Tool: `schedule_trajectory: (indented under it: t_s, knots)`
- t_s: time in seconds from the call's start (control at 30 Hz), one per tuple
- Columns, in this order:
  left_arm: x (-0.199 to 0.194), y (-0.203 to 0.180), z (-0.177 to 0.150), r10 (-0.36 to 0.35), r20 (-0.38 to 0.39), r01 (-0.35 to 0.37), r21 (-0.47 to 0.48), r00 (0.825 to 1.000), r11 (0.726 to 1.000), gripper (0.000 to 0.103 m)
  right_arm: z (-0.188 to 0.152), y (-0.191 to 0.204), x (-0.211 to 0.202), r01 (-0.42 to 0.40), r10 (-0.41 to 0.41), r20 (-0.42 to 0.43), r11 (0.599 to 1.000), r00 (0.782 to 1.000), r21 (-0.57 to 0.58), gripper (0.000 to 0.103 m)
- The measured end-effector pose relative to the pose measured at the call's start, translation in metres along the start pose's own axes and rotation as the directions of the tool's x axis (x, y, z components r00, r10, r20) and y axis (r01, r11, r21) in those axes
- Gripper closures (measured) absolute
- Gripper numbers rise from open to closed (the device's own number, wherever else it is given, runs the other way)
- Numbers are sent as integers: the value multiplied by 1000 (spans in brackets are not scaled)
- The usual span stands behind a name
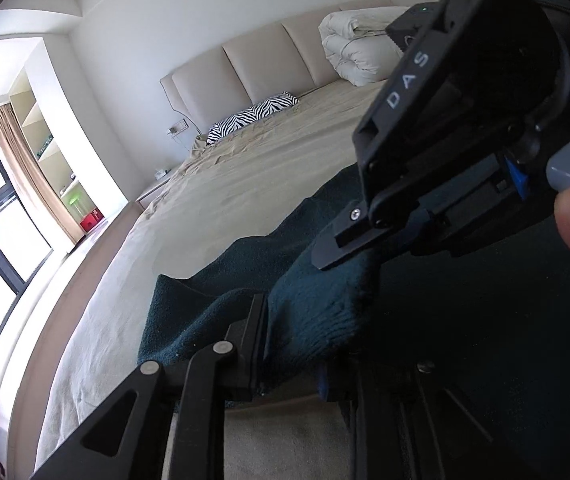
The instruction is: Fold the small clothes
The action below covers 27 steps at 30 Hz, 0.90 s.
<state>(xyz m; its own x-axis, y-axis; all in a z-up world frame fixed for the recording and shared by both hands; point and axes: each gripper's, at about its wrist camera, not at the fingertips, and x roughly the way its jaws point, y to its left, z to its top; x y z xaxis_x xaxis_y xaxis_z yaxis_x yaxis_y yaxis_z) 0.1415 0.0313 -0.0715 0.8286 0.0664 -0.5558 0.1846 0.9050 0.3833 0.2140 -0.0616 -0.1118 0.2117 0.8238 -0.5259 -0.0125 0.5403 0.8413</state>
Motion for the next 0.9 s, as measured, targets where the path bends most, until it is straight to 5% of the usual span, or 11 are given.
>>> schedule_trajectory:
  t_s: [0.07, 0.2, 0.4, 0.57, 0.77, 0.9]
  knots:
    - [-8, 7, 1, -43, 14, 44, -49, 999, 998, 43, 2, -3, -13, 47, -47, 33, 999, 998, -23, 95]
    - [-24, 33, 3, -162, 52, 169, -197, 985, 966, 42, 16, -20, -68, 127, -124, 136, 992, 983, -12, 96]
    - [2, 91, 4, -330, 39, 305, -499, 943, 811, 66, 44, -65, -162, 289, -296, 269, 955, 917, 66, 96]
    - [26, 121, 6, -392, 58, 338, -628, 918, 701, 76, 67, -98, -204, 384, -405, 305, 914, 862, 129, 96]
    - [45, 134, 29, -425, 88, 372, -663, 901, 650, 76, 80, -136, -230, 437, -468, 317, 884, 825, 169, 96]
    - [57, 127, 43, -441, 82, 383, -652, 894, 654, 77, 89, -144, -234, 470, -505, 323, 863, 801, 184, 96]
